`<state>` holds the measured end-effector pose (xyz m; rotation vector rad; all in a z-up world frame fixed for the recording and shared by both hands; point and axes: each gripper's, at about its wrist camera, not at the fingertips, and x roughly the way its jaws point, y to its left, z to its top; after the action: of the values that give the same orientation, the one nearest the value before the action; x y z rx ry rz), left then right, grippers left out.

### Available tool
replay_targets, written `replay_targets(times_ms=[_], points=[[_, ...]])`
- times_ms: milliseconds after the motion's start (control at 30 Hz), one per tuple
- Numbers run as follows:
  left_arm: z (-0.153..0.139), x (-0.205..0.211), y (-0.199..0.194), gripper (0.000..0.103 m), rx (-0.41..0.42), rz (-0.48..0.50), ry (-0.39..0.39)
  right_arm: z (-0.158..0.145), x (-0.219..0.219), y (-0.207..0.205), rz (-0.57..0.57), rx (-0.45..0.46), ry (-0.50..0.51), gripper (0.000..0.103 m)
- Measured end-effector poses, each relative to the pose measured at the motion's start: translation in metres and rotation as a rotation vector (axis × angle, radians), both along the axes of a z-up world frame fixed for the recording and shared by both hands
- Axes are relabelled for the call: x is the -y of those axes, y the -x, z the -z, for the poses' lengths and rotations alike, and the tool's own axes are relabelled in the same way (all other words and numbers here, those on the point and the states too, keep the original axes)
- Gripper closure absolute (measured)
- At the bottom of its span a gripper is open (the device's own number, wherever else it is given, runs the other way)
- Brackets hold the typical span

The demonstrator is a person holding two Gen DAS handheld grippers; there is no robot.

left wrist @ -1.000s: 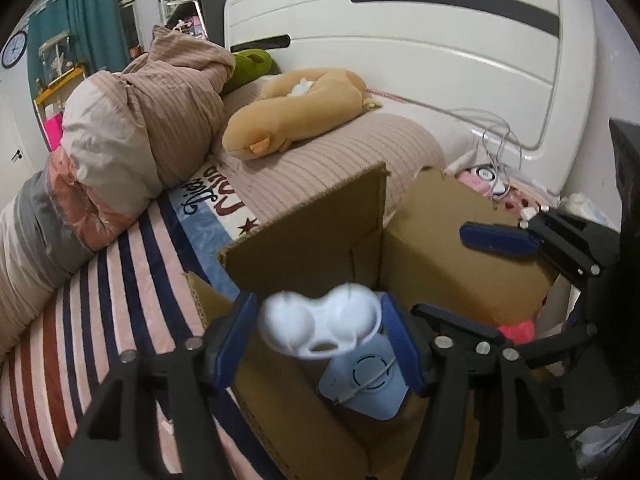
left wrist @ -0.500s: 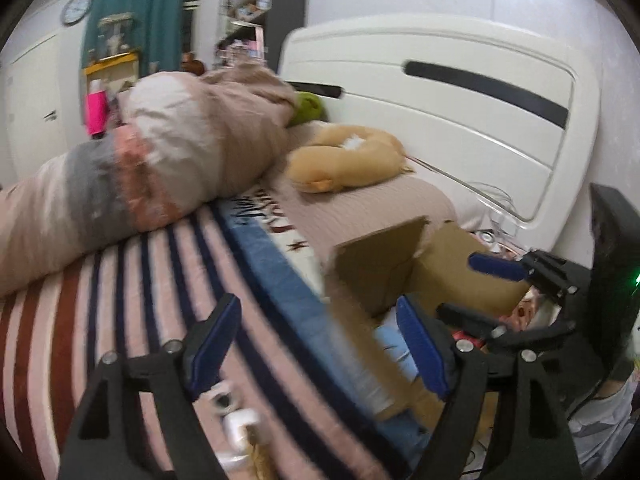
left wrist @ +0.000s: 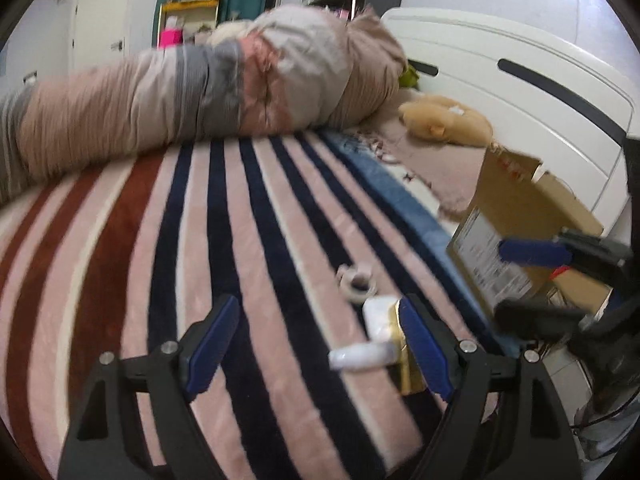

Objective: Organize rigid objects
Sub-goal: 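Grasp the gold rectangular item with the right gripper while the left gripper grasps the white tube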

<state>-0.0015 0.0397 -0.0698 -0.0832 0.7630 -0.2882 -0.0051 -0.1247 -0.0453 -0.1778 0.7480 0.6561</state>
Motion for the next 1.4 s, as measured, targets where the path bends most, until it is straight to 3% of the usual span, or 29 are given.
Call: replay_targets(times_ms=[233, 300, 467, 667, 867, 900, 1000, 1233, 1400], points=[[0.056, -0.002, -0.015, 0.023, -0.114, 0.026, 0.057, 0.088, -0.013, -0.028, 0.099, -0.155, 0.129, 0.056], [0.063, 0.001, -0.021, 0.023, -0.133, 0.031, 0.069, 0.095, -0.011, -0.033, 0.09, -0.186, 0.12, 0.071], [0.075, 0.012, -0.02, 0.023, -0.173, 0.076, 0.091, 0.082, -0.002, -0.026, 0.105, -0.125, 0.149, 0.089], [0.079, 0.038, -0.019, 0.023, -0.177, 0.112, 0.032, 0.089, 0.017, -0.021, 0.15, -0.076, 0.27, 0.09], [0.084, 0.059, -0.024, 0.022, -0.16, 0.073, -0.048, 0.098, 0.028, -0.021, 0.16, -0.094, 0.25, 0.089], [0.086, 0.06, -0.025, 0.023, -0.157, 0.064, -0.06, 0.099, 0.027, -0.021, 0.16, -0.093, 0.25, 0.089], [0.085, 0.061, -0.025, 0.046, -0.139, 0.037, -0.102, 0.1, 0.026, -0.02, 0.156, -0.091, 0.251, 0.089], [0.076, 0.046, -0.017, 0.046, -0.129, 0.029, -0.069, 0.102, 0.021, -0.022, 0.166, -0.07, 0.25, 0.089], [0.056, 0.031, -0.004, 0.046, -0.089, 0.002, -0.056, 0.083, 0.013, -0.008, 0.125, -0.027, 0.221, 0.089]])
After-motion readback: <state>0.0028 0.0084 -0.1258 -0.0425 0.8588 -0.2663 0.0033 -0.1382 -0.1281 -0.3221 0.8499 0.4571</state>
